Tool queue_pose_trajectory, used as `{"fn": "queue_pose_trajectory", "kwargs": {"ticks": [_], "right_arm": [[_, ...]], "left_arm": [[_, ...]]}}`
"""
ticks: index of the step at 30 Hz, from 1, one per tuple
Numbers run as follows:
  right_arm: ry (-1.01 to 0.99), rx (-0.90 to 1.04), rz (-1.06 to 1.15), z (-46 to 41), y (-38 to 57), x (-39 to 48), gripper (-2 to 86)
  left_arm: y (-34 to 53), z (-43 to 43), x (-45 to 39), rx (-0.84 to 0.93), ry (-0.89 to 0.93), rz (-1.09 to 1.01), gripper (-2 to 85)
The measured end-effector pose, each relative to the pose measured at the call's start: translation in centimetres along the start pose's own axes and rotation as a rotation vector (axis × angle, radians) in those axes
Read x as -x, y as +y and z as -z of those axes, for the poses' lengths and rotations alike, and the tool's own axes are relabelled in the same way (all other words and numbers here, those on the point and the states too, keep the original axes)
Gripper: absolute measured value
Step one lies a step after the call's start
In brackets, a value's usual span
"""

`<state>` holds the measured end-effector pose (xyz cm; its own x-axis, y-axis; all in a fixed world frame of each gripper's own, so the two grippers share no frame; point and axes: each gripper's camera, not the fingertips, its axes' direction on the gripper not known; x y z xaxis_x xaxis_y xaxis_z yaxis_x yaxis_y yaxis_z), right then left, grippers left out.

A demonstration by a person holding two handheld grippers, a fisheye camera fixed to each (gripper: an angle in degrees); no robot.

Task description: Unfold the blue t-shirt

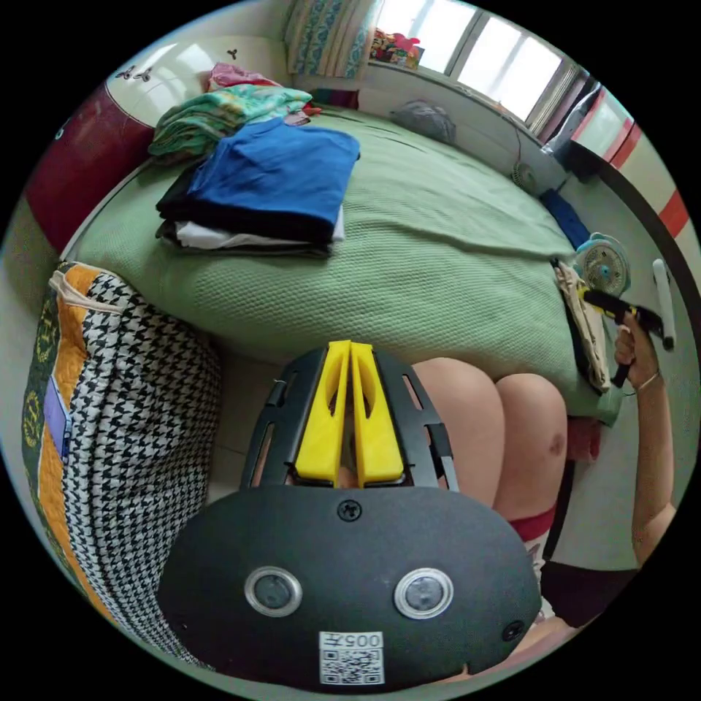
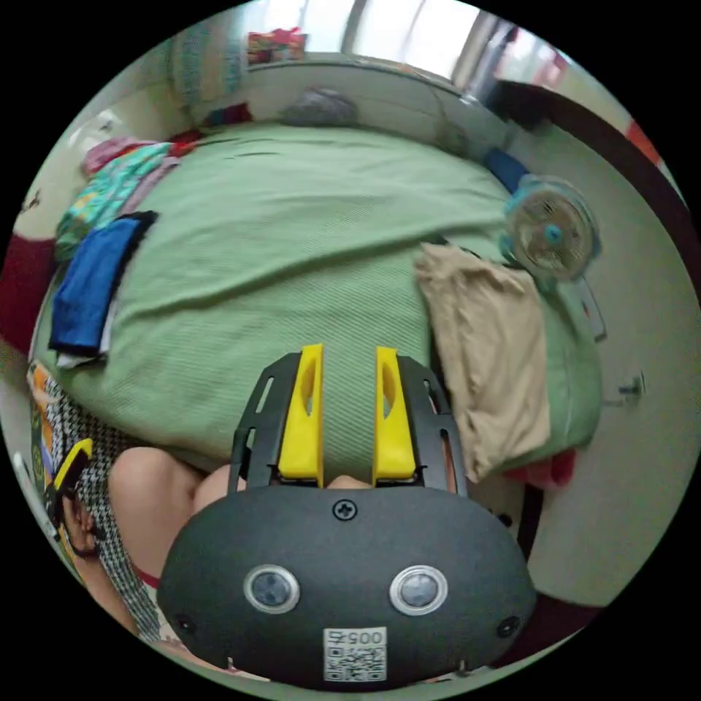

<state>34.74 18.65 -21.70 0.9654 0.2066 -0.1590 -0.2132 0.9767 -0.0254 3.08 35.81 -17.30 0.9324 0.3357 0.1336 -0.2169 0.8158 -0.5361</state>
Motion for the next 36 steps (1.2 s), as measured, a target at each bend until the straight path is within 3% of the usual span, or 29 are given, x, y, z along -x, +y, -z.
{"fn": "queue_pose_trajectory", "kwargs": {"ticks": [6,13,20,24,31,36], "right_arm": [[-0.232,-0.078,0.227,-1.1,-5.3,17.3,11.9],[-0.315,-0.137,0.221,-5.4,-10.4,28.8,11.7],[-0.295,-0.088,0.206,-8.6,-12.1,32.8,10.8],[-0.341,-0.098,0.25,-8.6,-11.7,33.5,5.8],[-0.263,-0.25,0.327,-6.3,-10.2,34.9,-1.0],[-0.377,-0.084,0.175,-9.4,-12.2,33.0,0.3]], "left_arm": [[-0.8,0.9,5.2,0.002,0.0,0.045,-0.7],[-1.8,1.6,10.4,0.012,-0.017,0.083,-0.7],[-2.6,2.3,15.4,0.042,-0.045,0.124,-0.7],[-3.9,2.4,16.7,0.05,-0.065,0.098,-0.6],[-5.9,3.0,17.1,0.035,-0.054,0.098,-0.6],[-7.0,2.8,16.8,0.055,-0.059,0.083,-0.6]]}}
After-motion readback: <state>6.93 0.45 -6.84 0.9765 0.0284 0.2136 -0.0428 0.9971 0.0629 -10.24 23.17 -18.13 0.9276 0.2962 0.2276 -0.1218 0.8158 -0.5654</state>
